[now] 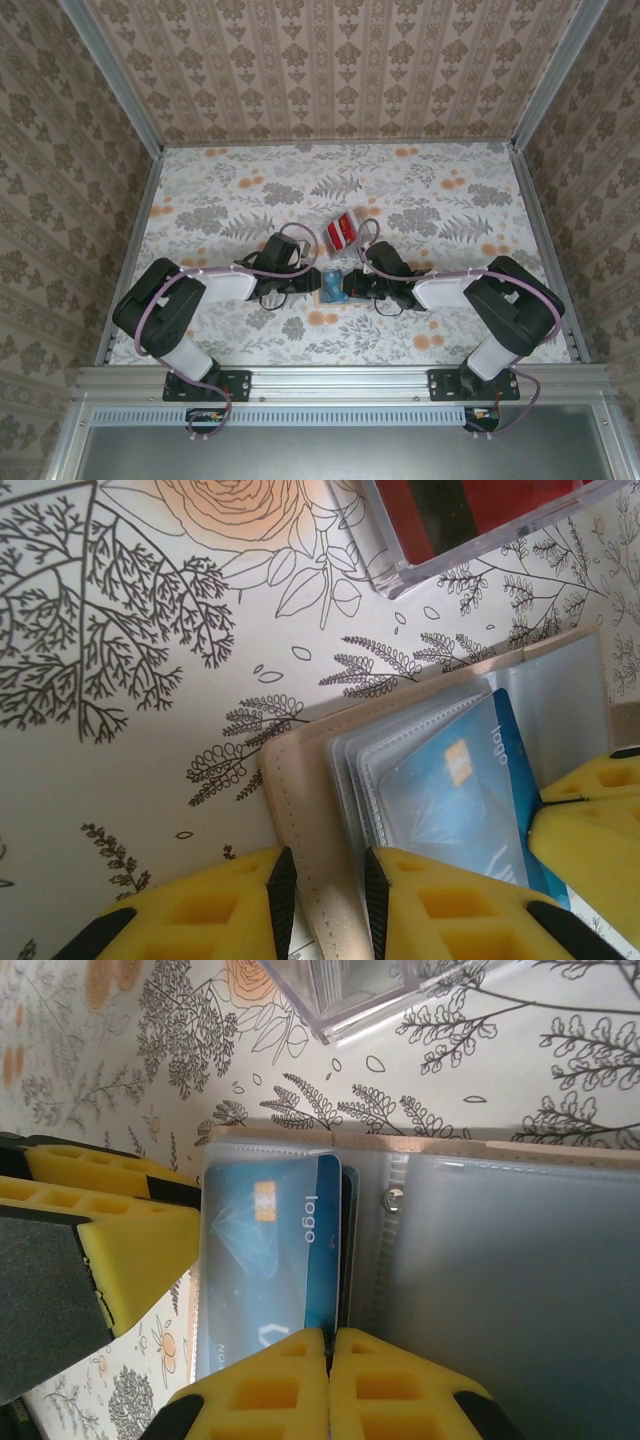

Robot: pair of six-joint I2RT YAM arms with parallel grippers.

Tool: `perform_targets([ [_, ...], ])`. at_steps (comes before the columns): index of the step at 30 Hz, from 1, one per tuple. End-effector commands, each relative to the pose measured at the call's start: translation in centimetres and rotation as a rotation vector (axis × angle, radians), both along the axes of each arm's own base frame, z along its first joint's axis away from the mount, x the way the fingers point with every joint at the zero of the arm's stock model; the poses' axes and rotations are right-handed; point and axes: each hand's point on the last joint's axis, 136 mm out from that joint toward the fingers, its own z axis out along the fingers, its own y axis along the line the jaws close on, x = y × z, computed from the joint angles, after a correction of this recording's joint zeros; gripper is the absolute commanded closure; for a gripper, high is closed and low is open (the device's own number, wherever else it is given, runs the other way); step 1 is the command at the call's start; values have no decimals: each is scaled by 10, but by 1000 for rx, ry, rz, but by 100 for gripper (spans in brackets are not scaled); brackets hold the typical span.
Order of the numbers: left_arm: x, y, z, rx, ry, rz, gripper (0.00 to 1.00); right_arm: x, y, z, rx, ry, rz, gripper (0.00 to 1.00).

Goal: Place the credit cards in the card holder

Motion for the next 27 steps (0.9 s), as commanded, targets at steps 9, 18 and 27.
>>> perform_targets([
  [9,-12,-4,-16,24,46,-10,70,-12,13,-7,-75,8,68,83],
  [18,-3,7,8,22,-58,43,70,-15,5,8,-64,-30,47,78],
  [27,31,4,41,89,-182,-2,70,-14,-48,27,-207,-97,-101,77],
])
